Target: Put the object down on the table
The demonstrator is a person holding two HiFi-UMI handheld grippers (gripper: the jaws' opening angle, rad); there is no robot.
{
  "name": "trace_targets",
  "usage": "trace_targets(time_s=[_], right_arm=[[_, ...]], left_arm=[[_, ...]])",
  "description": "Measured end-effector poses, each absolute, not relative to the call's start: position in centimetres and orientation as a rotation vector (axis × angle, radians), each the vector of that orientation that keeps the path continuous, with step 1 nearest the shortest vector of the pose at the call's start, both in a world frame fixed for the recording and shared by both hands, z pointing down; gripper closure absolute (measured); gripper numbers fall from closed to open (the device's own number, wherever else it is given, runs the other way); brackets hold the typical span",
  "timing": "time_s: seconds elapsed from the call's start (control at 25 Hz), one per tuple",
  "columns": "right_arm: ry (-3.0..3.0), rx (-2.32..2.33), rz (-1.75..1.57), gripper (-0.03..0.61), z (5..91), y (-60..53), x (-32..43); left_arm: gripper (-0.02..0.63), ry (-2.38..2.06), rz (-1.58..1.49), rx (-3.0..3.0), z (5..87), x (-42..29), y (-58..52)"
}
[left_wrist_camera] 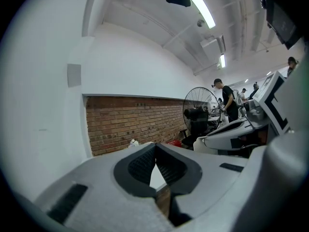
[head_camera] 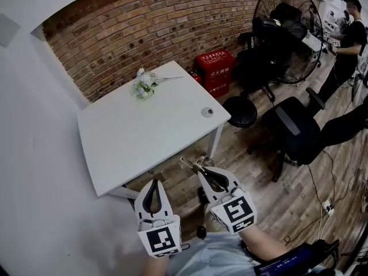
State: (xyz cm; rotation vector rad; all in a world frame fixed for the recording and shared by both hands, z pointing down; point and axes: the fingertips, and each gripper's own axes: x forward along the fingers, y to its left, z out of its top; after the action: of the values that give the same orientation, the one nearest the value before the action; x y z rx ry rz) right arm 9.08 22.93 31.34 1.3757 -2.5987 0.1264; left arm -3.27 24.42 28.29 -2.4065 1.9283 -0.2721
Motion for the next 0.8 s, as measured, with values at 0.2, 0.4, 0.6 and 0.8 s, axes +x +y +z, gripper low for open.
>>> trace_targets(time_s=[0.2, 0.4, 0.6, 0.8], right_arm=[[-2.603, 1.343, 0.17, 0.552, 32.5, 19.4, 8.8], [-2.61, 1.3, 0.217, 0.552, 34.1, 14.8, 9.0], [-2.622, 1.246, 0.28, 0.552, 34.9, 9.4, 9.0], [-2.667, 1.193, 0.287, 0.552, 34.8, 4.3, 8.9]], left_arm=[[0.606, 1.946, -0.32, -2.4, 29.5, -3.5, 21.1], [0.604, 1.992, -0.379, -2.404, 30.8, -3.3, 16.7], [0.606, 2.033, -0.439, -2.389, 31.5, -2.8, 11.8], [0.604, 2.07, -0.472, -2.346, 31.3, -2.3, 7.3]])
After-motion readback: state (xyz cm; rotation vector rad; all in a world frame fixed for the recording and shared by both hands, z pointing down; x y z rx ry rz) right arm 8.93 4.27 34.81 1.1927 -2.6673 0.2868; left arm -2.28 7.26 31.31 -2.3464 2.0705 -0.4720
